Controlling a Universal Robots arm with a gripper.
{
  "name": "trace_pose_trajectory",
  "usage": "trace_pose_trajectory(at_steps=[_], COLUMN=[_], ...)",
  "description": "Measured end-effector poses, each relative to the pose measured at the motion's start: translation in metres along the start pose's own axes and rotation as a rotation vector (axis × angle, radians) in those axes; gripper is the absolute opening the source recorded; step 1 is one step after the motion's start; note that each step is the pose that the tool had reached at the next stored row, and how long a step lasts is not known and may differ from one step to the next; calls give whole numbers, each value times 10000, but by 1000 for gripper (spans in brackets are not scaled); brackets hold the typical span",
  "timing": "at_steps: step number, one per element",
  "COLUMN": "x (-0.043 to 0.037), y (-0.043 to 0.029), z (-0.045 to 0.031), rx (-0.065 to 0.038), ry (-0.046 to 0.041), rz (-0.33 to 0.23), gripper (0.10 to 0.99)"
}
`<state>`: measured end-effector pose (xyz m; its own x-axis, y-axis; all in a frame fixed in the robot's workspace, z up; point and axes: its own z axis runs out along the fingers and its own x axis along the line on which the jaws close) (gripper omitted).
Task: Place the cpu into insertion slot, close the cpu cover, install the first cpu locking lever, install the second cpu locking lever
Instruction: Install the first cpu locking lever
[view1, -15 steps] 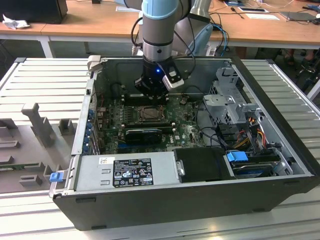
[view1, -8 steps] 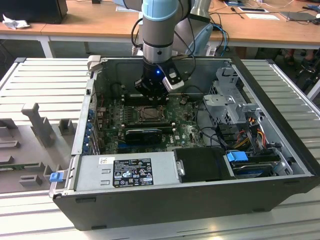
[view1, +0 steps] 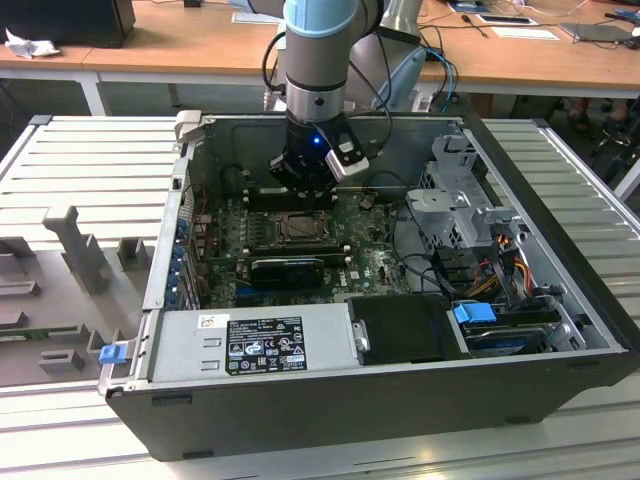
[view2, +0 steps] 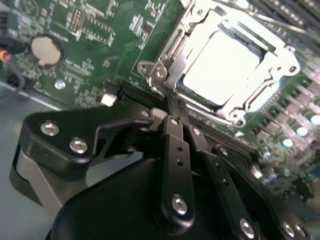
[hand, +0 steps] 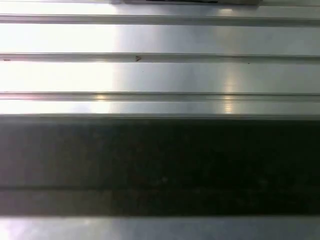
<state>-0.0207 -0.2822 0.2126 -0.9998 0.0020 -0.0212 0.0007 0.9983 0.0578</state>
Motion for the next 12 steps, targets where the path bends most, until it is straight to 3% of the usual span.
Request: trace_pose_trajectory(at_steps=[2,12], x=[-1,-2], y=[3,-56], z=[-55,-60], rx=[1,0], ry=[-1,0], rz=[0,-1], gripper=[106,106])
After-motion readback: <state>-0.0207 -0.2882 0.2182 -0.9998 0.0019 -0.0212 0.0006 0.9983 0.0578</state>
